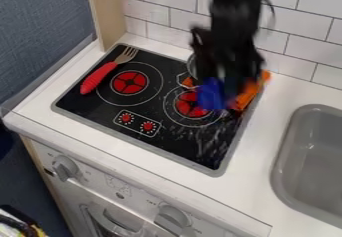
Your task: Move the blue object to the upper left of burner
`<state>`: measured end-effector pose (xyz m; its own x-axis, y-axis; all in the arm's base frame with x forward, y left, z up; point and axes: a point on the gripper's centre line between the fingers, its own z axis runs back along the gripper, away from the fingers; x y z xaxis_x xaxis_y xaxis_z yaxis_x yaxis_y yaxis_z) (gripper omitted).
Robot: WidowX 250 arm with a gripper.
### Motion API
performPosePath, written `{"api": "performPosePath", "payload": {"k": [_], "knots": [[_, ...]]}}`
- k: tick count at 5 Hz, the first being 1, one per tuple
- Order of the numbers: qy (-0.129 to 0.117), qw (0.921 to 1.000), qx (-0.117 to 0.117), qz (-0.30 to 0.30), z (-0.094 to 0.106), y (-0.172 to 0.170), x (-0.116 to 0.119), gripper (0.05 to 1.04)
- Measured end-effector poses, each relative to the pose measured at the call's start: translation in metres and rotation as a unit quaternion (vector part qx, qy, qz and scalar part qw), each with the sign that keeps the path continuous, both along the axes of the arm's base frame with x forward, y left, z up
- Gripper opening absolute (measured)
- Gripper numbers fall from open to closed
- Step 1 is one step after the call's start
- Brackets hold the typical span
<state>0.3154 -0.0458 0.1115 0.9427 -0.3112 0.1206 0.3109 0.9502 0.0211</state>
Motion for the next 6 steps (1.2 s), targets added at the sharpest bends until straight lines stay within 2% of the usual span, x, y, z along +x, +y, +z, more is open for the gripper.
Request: {"api": "performPosePath", "payload": {"k": [1,2,3,5,6], "knots": [[-0.024,0.9971,0.002,0.073,0.021,0.044,0.034,0.604],[-0.022,0.9922,0.021,0.121,0.004,0.087,0.055,0.604],[-0.022,0.9863,0.028,0.161,-0.023,0.119,0.064,0.604],[-0.015,0.9843,0.035,0.173,-0.067,0.133,0.082,0.604],[0.004,0.9849,0.021,0.172,-0.083,0.132,0.091,0.604]]}}
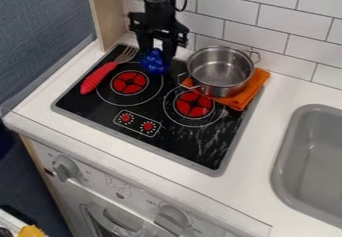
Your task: Move the blue object to the upper left of burner
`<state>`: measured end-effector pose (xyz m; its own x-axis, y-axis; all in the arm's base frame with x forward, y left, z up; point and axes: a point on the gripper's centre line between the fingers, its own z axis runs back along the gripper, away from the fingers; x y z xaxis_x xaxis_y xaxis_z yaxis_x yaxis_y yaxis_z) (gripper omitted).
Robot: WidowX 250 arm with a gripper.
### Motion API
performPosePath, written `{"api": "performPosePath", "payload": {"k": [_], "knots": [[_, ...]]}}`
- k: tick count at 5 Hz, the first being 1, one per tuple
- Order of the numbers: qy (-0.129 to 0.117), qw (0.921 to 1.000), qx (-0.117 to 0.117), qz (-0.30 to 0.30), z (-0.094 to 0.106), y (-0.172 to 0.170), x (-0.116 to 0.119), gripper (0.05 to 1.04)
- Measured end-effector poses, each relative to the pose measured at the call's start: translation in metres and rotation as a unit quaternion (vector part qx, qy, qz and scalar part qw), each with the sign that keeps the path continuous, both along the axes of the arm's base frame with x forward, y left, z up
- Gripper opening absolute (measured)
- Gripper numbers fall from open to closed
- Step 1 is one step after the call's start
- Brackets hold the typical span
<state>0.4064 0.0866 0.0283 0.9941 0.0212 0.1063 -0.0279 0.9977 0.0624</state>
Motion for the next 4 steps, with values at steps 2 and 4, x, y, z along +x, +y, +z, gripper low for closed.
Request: {"api": "performPosePath", "payload": {"k": [2,4], "knots": [[0.029,0.9995,-0.012,-0.005,0.000,-0.002,-0.002,0.654],[-0.023,0.9996,-0.014,-0.006,0.066,-0.007,-0.005,1.005]]}}
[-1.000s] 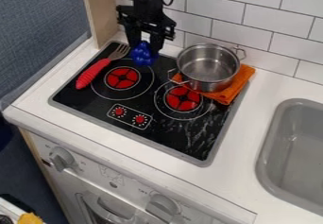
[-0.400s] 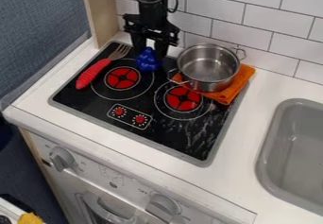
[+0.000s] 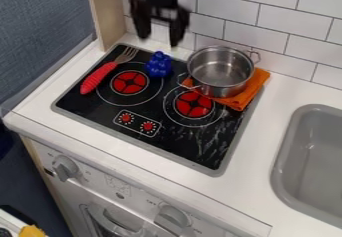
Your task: Move the blue object to the upper left of burner
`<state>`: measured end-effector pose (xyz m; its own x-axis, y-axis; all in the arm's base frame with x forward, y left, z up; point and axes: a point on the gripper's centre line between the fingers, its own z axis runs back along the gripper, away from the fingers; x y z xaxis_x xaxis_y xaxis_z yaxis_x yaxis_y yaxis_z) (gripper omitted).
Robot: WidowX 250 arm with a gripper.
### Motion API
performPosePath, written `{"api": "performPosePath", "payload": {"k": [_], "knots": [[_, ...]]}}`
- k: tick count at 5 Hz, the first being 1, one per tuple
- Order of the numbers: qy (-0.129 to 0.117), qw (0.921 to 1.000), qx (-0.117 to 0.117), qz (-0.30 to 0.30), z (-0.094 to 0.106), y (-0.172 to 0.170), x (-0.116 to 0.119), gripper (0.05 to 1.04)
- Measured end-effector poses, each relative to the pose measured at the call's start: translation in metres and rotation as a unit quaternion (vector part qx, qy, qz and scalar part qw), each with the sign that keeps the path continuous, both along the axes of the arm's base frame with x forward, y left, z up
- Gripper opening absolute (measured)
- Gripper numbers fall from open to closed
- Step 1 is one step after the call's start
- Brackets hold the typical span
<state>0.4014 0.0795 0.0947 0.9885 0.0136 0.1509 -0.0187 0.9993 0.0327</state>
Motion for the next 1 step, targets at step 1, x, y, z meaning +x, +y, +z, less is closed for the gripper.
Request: {"api": "performPosePath", "payload": {"k": [1], "knots": [[0.000,1.0000,-0.009,-0.001,0.0165,-0.0054,-0.0090,1.001]]}}
